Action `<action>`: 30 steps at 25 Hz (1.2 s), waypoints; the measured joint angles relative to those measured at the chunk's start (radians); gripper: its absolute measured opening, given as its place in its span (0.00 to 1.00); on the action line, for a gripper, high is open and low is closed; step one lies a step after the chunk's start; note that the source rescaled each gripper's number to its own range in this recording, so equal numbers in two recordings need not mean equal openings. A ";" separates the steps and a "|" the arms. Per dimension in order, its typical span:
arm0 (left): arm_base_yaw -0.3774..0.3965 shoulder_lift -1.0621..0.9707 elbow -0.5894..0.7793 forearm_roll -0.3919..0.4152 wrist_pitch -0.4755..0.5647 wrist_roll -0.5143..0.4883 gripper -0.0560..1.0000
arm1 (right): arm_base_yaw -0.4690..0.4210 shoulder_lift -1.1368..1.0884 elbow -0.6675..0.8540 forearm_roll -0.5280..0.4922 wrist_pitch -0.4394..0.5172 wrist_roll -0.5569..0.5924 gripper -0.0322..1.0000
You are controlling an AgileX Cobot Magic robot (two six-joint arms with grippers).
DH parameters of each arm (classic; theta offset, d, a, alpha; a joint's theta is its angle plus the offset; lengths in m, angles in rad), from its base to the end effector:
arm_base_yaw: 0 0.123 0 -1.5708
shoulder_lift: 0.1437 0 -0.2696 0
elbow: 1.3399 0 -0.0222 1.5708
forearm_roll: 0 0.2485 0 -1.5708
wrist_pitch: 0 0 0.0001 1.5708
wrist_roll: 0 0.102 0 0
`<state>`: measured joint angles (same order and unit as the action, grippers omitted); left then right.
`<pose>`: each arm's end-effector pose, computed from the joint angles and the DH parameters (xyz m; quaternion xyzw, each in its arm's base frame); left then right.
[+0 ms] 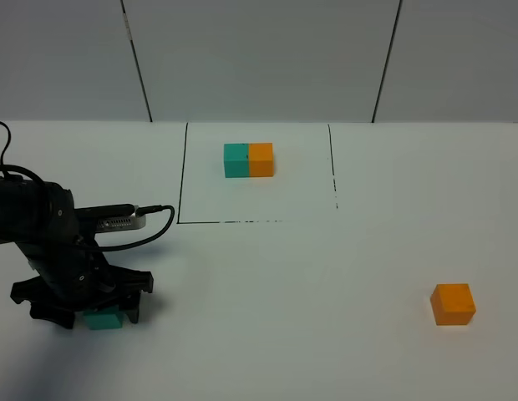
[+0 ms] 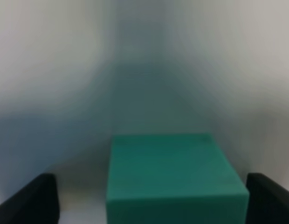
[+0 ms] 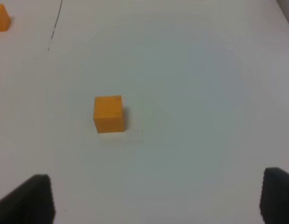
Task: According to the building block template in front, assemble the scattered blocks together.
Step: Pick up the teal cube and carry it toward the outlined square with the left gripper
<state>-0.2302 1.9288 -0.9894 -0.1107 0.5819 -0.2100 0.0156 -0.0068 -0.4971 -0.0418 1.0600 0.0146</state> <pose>0.3141 -0.0800 0.0861 -0.0340 0.9965 -0.0476 0.0592 0.0178 -0.0034 0.2706 0.0004 0.8518 -0.0130 0.5236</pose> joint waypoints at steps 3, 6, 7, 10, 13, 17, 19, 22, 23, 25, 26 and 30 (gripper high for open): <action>0.000 0.000 0.000 -0.001 0.002 0.000 0.59 | 0.000 0.000 0.000 0.000 0.000 0.000 0.77; 0.000 0.001 0.000 -0.005 0.003 0.000 0.45 | 0.000 0.000 0.000 0.000 0.000 0.000 0.77; 0.000 0.001 0.000 -0.006 0.003 0.000 0.40 | 0.000 0.000 0.000 0.000 0.000 0.000 0.77; 0.000 0.001 0.000 -0.009 0.003 0.000 0.21 | 0.000 0.000 0.000 0.000 0.000 0.000 0.77; 0.000 0.002 0.000 -0.013 0.003 0.000 0.05 | 0.000 0.000 0.000 0.000 0.000 0.000 0.77; 0.000 0.002 -0.004 -0.013 0.008 0.000 0.05 | 0.000 0.000 0.000 0.000 0.000 -0.001 0.77; 0.000 0.008 -0.023 -0.015 0.038 0.001 0.05 | 0.000 0.000 0.000 0.000 0.000 -0.001 0.77; 0.000 0.020 -0.089 -0.012 0.132 0.043 0.05 | 0.000 0.000 0.000 0.000 0.000 -0.001 0.77; 0.000 0.020 -0.124 -0.012 0.163 0.067 0.05 | 0.000 0.000 0.000 0.000 0.000 -0.001 0.77; 0.000 0.020 -0.195 -0.012 0.239 0.153 0.05 | 0.000 0.000 0.000 0.000 0.000 -0.001 0.77; 0.000 0.020 -0.235 -0.012 0.272 0.204 0.05 | 0.000 0.000 0.000 0.000 0.000 0.000 0.77; -0.017 0.020 -0.382 -0.025 0.364 0.427 0.05 | 0.000 0.000 0.000 0.000 0.000 0.000 0.77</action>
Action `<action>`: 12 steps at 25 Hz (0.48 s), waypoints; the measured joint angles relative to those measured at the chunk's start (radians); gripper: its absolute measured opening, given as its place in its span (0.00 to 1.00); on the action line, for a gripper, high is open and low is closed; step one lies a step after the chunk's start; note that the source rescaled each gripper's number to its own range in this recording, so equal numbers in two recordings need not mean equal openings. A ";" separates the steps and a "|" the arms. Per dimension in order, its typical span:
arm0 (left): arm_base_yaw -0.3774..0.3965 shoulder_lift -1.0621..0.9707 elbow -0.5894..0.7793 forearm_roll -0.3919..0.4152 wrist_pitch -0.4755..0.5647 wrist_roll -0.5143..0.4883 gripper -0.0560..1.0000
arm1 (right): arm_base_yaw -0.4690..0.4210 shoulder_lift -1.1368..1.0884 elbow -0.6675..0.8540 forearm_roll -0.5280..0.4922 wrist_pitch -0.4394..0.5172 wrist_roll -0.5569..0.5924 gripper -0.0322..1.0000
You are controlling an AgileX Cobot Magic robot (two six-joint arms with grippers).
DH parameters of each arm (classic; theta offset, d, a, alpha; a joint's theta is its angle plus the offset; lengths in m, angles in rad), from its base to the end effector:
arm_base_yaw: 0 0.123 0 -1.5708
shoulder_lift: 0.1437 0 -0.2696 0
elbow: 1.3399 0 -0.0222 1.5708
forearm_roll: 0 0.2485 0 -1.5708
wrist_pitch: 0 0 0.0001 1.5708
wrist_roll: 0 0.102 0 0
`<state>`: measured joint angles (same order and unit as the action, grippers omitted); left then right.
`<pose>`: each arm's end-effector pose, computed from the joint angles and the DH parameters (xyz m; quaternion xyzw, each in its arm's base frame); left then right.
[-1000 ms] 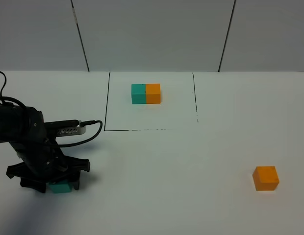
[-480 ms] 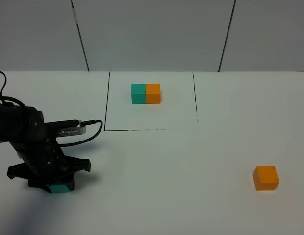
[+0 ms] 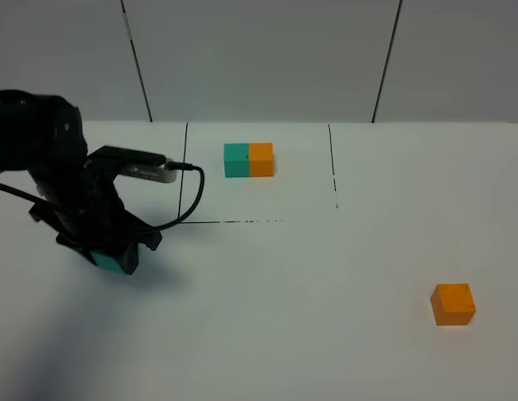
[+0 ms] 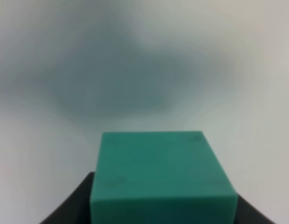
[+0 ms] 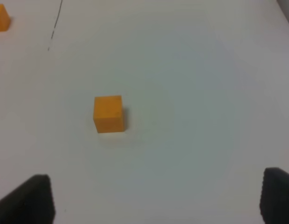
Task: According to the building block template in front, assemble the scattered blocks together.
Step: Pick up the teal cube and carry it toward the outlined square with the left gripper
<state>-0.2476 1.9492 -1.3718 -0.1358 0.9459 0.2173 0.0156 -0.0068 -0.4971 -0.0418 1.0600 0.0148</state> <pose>0.3638 -0.1035 0.1589 0.1944 0.9769 -0.0586 0.0663 0.0178 -0.0034 0.2706 0.0005 0.8518 -0.0129 0.5236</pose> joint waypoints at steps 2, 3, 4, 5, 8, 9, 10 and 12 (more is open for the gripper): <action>-0.033 0.000 -0.055 -0.001 0.007 0.127 0.05 | 0.000 0.000 0.000 0.000 0.000 0.000 0.77; -0.051 0.000 -0.081 -0.001 0.002 0.195 0.05 | 0.000 0.000 0.000 0.000 0.000 0.000 0.77; -0.077 0.000 -0.101 -0.001 -0.003 0.248 0.05 | 0.000 0.000 0.000 0.000 0.000 0.000 0.77; -0.107 0.000 -0.123 0.003 -0.014 0.308 0.05 | 0.000 0.000 0.000 0.000 0.000 0.000 0.77; -0.194 0.022 -0.199 0.031 -0.027 0.428 0.05 | 0.000 0.000 0.000 0.000 0.000 0.000 0.77; -0.223 0.040 -0.231 0.042 -0.023 0.447 0.05 | 0.000 0.000 0.000 0.000 0.000 0.000 0.77; -0.245 0.063 -0.266 0.057 -0.016 0.459 0.05 | 0.000 0.000 0.000 0.000 0.000 0.000 0.77; -0.292 0.113 -0.330 0.087 0.013 0.471 0.05 | 0.000 0.000 0.000 0.000 0.000 -0.001 0.77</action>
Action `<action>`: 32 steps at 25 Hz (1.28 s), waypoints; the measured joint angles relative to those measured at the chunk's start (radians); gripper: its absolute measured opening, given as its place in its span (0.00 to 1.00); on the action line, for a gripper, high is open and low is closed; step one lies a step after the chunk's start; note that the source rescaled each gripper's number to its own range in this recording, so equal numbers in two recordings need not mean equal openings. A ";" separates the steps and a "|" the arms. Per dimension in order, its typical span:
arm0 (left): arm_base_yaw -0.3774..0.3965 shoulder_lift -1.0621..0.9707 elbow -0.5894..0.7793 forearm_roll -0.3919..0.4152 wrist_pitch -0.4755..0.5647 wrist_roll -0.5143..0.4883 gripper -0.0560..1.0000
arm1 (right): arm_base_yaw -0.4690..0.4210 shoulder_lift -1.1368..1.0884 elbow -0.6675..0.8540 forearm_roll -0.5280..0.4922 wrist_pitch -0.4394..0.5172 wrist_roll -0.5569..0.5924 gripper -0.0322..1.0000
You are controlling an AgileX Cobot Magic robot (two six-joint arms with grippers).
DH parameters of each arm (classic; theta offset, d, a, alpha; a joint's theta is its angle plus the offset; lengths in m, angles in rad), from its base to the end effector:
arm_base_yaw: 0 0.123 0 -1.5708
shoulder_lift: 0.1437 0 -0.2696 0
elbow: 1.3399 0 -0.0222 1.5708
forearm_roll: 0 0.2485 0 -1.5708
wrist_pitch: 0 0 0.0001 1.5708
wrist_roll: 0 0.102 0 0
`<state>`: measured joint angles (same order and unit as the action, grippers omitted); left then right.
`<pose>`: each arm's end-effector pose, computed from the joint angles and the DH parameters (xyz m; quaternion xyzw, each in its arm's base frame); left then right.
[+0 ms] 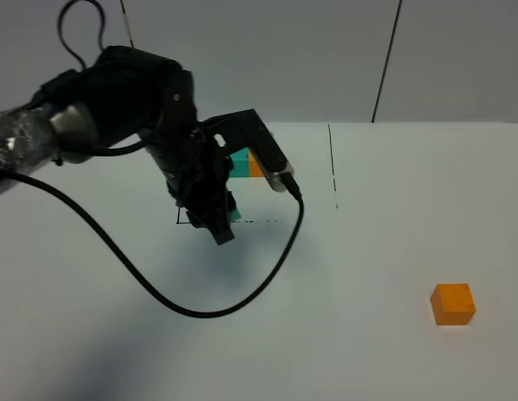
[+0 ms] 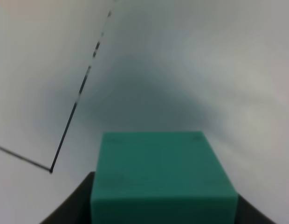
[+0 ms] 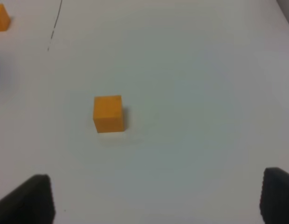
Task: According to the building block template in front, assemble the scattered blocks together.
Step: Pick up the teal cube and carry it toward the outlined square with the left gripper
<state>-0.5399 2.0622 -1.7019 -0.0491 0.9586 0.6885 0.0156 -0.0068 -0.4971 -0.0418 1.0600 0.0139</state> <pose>0.3745 -0.2292 0.1983 0.5593 0.8113 -0.0096 0.1699 0.0178 -0.0034 0.2706 0.0001 0.8518 -0.0132 0.5236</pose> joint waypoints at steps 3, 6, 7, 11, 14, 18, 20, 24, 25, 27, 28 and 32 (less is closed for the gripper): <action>-0.055 0.085 -0.100 0.033 0.061 0.016 0.05 | 0.000 0.000 0.000 0.000 0.000 0.001 0.77; -0.096 0.169 -0.196 0.049 0.119 0.037 0.05 | 0.000 0.000 0.000 0.000 0.000 0.001 0.77; -0.106 0.190 -0.219 0.049 0.132 0.046 0.05 | 0.000 0.000 0.000 0.000 0.000 0.001 0.77; -0.128 0.272 -0.298 0.055 0.153 0.093 0.05 | 0.000 0.000 0.000 0.000 0.000 0.001 0.77; -0.132 0.318 -0.333 0.055 0.156 0.110 0.05 | 0.000 0.000 0.000 0.000 0.000 0.001 0.77; -0.134 0.367 -0.353 0.056 0.156 0.130 0.05 | 0.000 0.000 0.000 0.000 0.000 0.001 0.77; -0.134 0.383 -0.353 0.056 0.159 0.138 0.05 | 0.000 0.000 0.000 0.000 0.000 0.001 0.77; -0.134 0.391 -0.353 0.049 0.166 0.154 0.05 | 0.000 0.000 0.000 0.000 0.000 0.001 0.77; -0.134 0.391 -0.353 0.049 0.167 0.161 0.05 | 0.000 0.000 0.000 0.000 0.000 0.001 0.77; -0.134 0.391 -0.353 0.036 0.168 0.169 0.05 | 0.000 0.000 0.000 0.000 0.000 0.001 0.77; -0.134 0.391 -0.353 0.036 0.168 0.170 0.05 | 0.000 0.000 0.000 0.000 0.000 0.001 0.77; -0.134 0.391 -0.353 0.034 0.171 0.171 0.05 | 0.000 0.000 0.000 0.000 0.000 0.001 0.77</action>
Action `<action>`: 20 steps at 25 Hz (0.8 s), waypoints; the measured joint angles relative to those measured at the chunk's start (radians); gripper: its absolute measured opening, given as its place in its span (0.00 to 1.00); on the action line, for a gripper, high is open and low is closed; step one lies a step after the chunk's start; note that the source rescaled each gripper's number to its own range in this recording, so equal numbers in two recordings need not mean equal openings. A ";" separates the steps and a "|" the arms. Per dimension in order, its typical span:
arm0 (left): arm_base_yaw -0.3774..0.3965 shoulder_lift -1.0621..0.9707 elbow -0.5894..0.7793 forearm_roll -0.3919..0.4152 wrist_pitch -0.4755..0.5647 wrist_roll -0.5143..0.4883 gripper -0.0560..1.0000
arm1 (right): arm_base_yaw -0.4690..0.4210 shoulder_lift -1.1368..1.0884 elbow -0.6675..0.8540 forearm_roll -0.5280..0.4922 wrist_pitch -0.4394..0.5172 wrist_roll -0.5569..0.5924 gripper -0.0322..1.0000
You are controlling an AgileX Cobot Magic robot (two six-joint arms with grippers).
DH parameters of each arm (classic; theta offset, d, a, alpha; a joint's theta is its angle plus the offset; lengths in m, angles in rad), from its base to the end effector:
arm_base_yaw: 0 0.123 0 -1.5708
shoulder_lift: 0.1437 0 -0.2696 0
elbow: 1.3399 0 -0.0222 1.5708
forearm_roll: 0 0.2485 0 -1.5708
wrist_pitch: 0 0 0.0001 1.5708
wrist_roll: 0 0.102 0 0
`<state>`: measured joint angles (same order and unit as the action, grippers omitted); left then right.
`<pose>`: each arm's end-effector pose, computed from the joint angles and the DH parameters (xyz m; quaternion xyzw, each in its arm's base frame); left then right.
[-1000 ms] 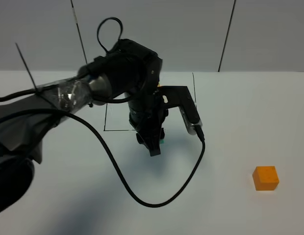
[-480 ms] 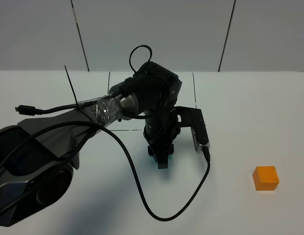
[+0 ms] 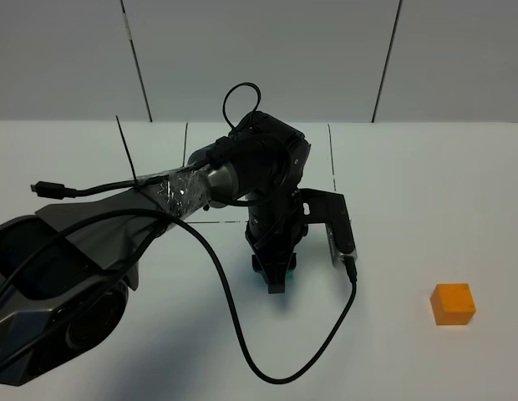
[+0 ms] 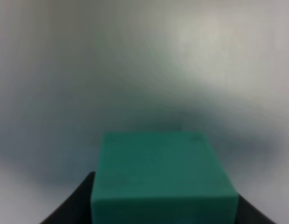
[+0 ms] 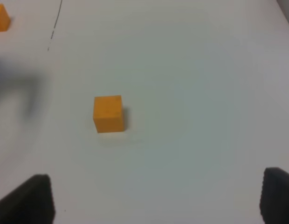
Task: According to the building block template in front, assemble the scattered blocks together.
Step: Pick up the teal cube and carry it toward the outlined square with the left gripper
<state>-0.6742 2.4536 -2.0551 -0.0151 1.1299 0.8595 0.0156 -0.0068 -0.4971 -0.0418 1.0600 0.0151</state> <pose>0.3796 -0.3052 0.1065 0.6904 0.7205 -0.0010 0.0651 0.0178 -0.0034 0.2706 0.0006 0.8518 -0.0128 0.5236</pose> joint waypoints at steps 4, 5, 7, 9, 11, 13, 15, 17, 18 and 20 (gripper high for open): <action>0.000 0.009 0.000 0.000 0.011 0.000 0.05 | 0.000 0.000 0.000 0.000 0.000 0.000 0.77; 0.000 0.016 0.000 0.000 0.014 0.000 0.05 | 0.000 0.000 0.000 0.000 0.000 0.000 0.77; 0.000 0.032 0.000 0.000 0.018 0.000 0.05 | 0.000 0.000 0.000 0.000 0.000 0.000 0.77; 0.000 0.044 -0.002 0.001 0.023 0.000 0.05 | 0.000 0.000 0.000 0.000 0.000 0.000 0.77; 0.000 0.044 -0.005 0.001 0.024 0.000 0.05 | 0.000 0.000 0.000 0.000 0.000 0.000 0.77; 0.000 0.045 -0.006 0.001 0.024 0.001 0.05 | 0.000 0.000 0.000 0.000 0.000 0.000 0.77; 0.000 0.045 -0.006 0.001 0.024 0.001 0.05 | 0.000 0.000 0.000 0.000 0.000 0.000 0.77; 0.000 0.045 -0.007 0.001 0.024 0.001 0.05 | 0.000 0.000 0.000 0.000 0.000 0.000 0.77; 0.000 0.045 -0.007 0.001 0.025 0.001 0.05 | 0.000 0.000 0.000 0.000 0.000 0.000 0.77; 0.000 0.047 -0.009 0.001 0.031 0.001 0.05 | 0.000 0.000 0.000 0.000 0.000 0.000 0.77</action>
<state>-0.6742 2.5005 -2.0640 -0.0140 1.1605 0.8606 0.0156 -0.0068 -0.4971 -0.0418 1.0600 0.0151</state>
